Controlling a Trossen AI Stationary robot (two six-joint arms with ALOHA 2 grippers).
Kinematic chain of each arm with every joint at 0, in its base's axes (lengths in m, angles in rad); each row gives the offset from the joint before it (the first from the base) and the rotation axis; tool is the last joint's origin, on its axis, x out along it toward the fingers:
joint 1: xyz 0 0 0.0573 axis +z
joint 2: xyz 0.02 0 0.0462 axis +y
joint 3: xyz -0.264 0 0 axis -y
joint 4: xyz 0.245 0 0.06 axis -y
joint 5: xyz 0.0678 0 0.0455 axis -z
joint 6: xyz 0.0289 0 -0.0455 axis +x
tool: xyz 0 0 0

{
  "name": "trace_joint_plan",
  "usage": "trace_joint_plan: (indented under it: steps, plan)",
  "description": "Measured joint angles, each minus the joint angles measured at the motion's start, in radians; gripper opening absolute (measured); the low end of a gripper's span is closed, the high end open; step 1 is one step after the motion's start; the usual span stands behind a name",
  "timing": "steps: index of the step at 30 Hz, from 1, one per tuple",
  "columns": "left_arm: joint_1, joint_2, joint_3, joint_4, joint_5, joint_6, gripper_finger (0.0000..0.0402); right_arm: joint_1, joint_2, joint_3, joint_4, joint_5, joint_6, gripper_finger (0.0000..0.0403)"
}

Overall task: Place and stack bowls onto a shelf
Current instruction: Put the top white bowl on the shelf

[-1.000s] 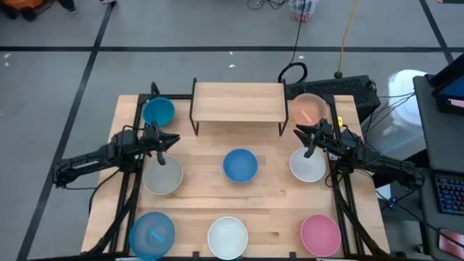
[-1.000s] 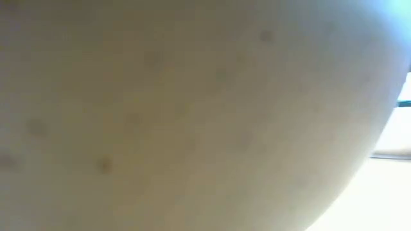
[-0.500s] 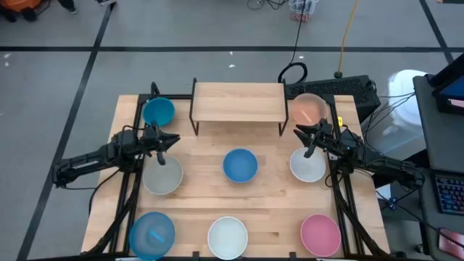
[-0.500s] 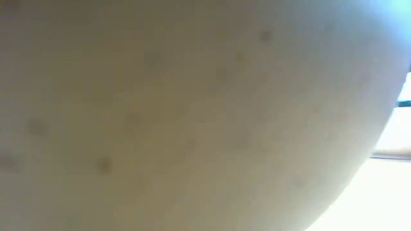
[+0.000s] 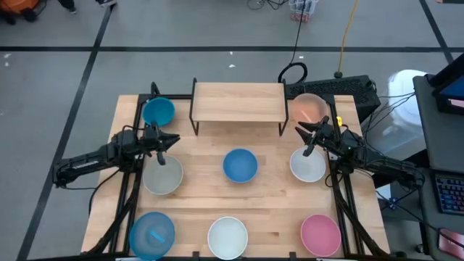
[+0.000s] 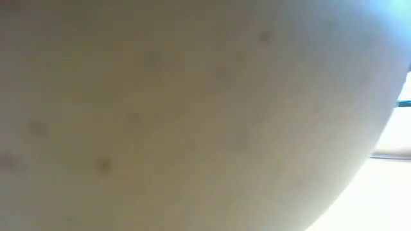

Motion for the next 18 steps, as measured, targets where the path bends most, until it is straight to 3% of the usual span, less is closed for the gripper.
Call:
trace_joint_plan:
  steps: [18]
  plan:
    - [0.0,0.0,0.0,0.002,0.0,0.0,0.0058,0.0,0.002,0.031,0.174,0.055,-0.013,0.0116]
